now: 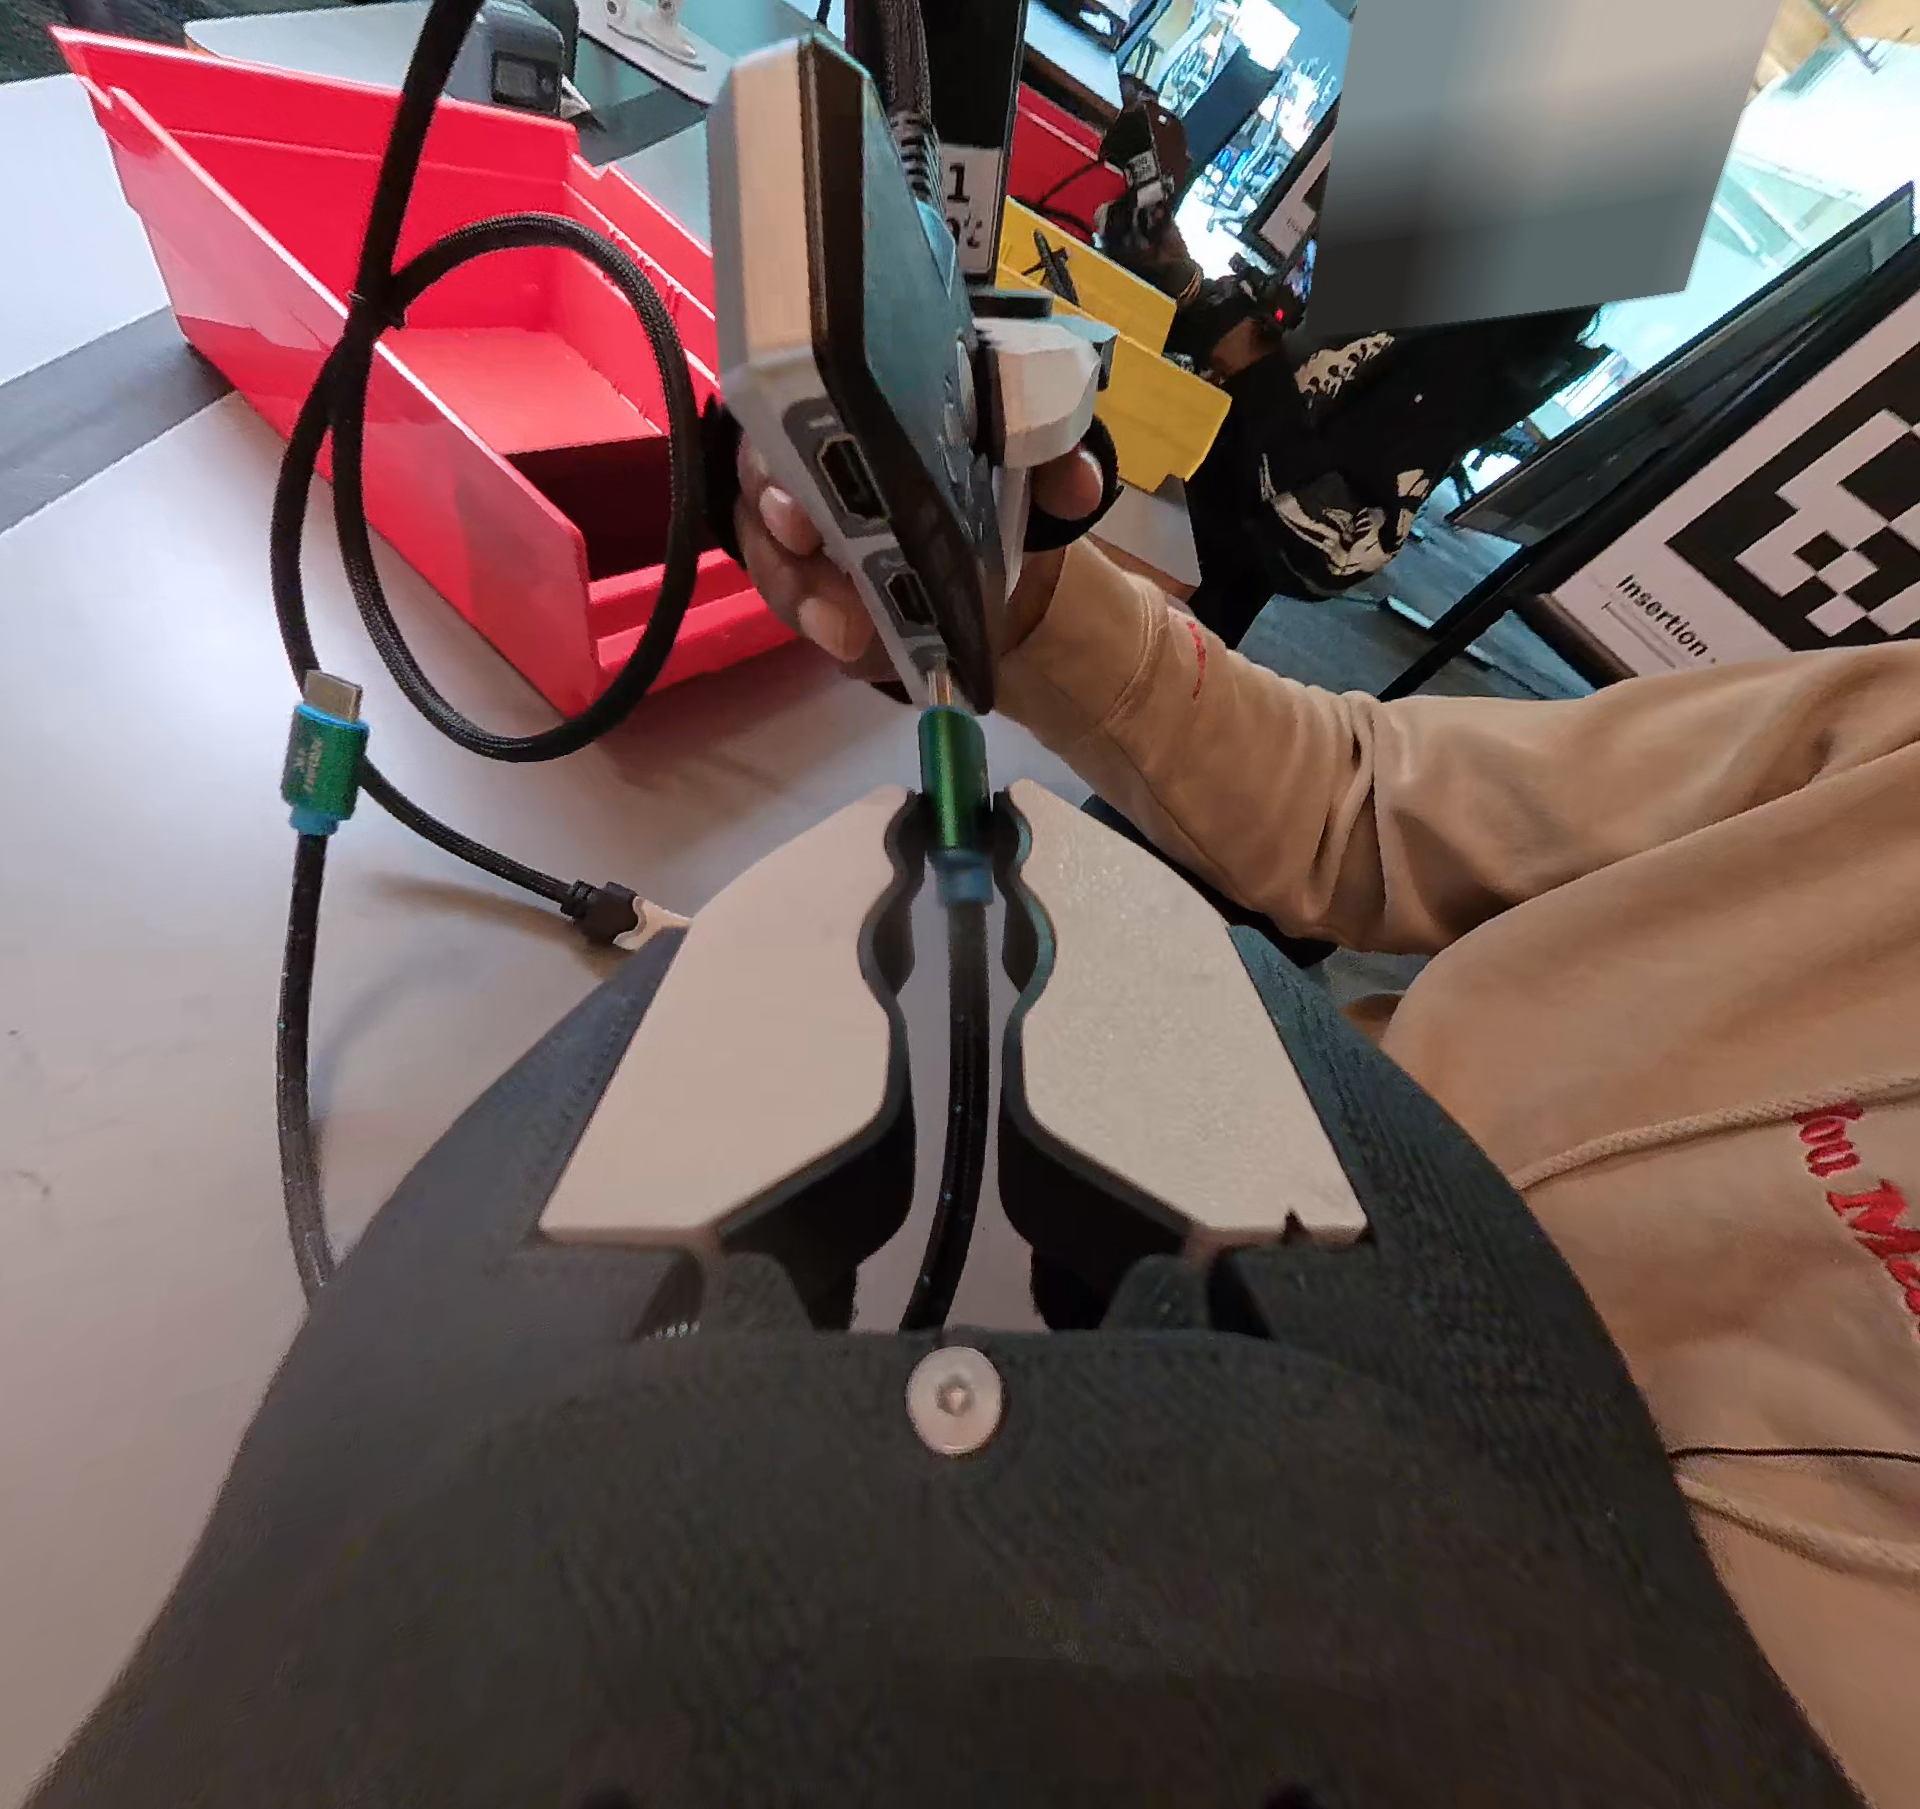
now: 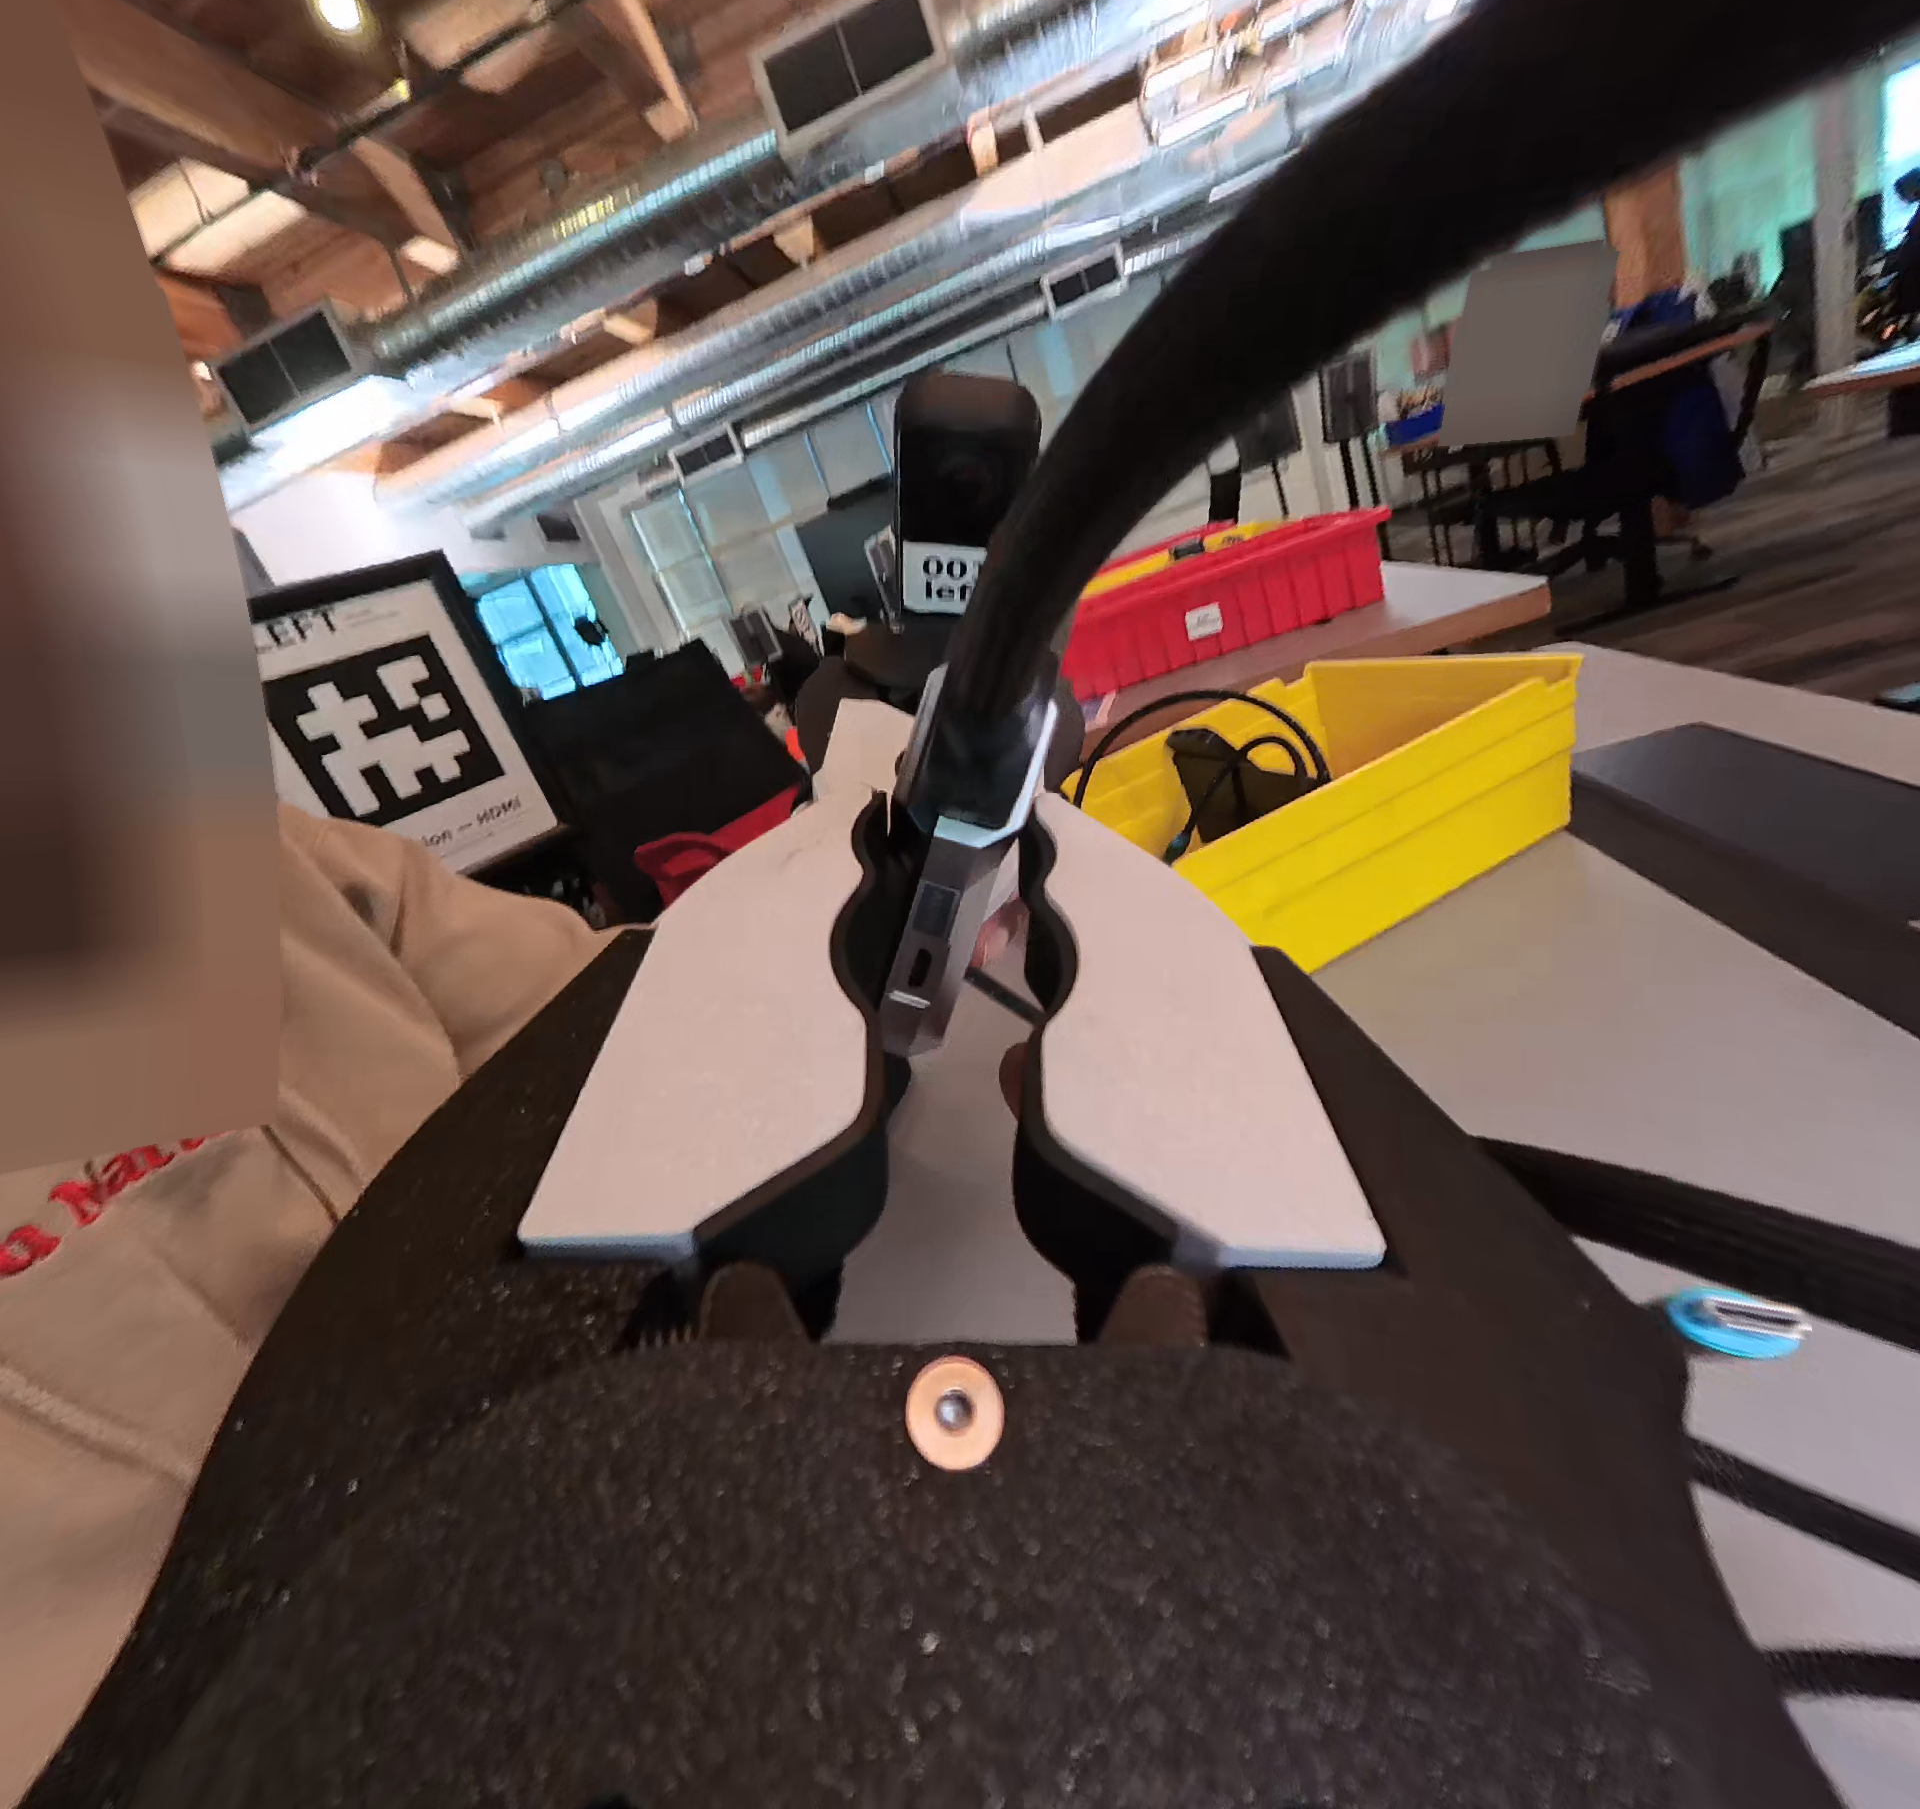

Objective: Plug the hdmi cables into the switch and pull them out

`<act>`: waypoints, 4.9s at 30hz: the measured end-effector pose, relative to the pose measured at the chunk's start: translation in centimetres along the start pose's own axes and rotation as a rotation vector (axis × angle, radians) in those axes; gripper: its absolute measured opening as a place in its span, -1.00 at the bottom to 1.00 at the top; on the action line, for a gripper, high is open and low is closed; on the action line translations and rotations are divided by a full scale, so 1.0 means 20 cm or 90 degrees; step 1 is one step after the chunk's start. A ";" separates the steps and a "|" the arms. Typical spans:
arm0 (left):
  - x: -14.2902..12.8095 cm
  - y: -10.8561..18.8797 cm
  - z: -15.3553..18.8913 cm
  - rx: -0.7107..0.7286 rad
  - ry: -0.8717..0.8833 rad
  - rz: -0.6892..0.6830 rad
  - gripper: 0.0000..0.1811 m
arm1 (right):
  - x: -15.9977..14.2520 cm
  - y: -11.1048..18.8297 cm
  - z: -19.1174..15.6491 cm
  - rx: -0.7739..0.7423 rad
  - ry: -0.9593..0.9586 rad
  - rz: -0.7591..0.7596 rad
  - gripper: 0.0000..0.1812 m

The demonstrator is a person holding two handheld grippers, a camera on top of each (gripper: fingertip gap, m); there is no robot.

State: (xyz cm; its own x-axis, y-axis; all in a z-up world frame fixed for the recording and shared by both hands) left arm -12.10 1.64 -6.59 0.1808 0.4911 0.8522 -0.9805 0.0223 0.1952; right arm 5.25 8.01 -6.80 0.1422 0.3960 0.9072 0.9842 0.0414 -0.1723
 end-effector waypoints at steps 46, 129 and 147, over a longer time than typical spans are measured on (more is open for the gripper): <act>0.01 0.06 -0.04 -0.105 0.066 0.107 -0.87 | 0.02 -0.06 -0.03 -0.031 -0.043 0.034 -0.75; -0.08 0.01 0.00 -0.016 -0.042 -0.083 -0.87 | -0.11 -0.12 -0.12 -0.036 0.111 -0.219 -0.77; 0.06 0.28 0.07 0.190 -0.145 0.019 -0.66 | -0.04 -0.08 -0.08 -0.073 0.123 -0.167 -0.73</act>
State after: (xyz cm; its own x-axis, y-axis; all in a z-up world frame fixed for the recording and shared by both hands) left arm -17.19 1.13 -3.89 0.1985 0.2800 0.9393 -0.9263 -0.2596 0.2732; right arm 3.74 6.09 -6.67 -0.1108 0.2043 0.9726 0.9938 0.0109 0.1109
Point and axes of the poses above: each gripper's, where its closed fingertips meet, y back along the fingers, x out of its top, z = x × y across the jaws, the point moved 8 cm from there along y, back along the fingers, and after that the axes turned 11 degrees about -x, right-handed, at the moved point
